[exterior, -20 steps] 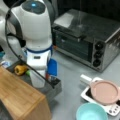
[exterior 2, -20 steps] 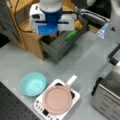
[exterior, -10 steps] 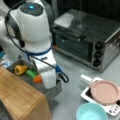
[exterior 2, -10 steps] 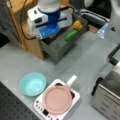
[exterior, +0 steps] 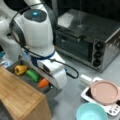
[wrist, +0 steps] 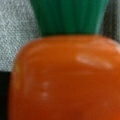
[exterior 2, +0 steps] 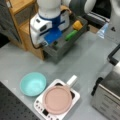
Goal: Open the drawer. Pick up the carrot. Put the carrots in the drawer.
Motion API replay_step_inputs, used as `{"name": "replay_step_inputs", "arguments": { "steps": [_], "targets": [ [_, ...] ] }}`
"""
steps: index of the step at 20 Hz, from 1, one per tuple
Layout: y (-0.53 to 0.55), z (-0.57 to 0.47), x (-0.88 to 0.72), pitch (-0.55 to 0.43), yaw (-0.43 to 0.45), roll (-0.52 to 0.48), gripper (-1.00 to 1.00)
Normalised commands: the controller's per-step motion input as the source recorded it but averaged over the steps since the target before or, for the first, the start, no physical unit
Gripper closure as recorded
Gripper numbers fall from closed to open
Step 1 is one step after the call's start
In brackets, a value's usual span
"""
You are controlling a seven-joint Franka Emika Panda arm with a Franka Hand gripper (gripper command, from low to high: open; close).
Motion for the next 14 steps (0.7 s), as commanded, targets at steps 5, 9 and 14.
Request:
{"name": "replay_step_inputs", "arguments": {
  "steps": [5,9,14],
  "targets": [
    [-0.08,0.01,-0.01,-0.052,0.151,0.185,1.0],
    [-0.04,0.02,-0.08,-0.065,0.082,0.203,1.0],
    [-0.04,0.0,-0.14,-0.081,0.045,0.185,1.0]
  ]
}}
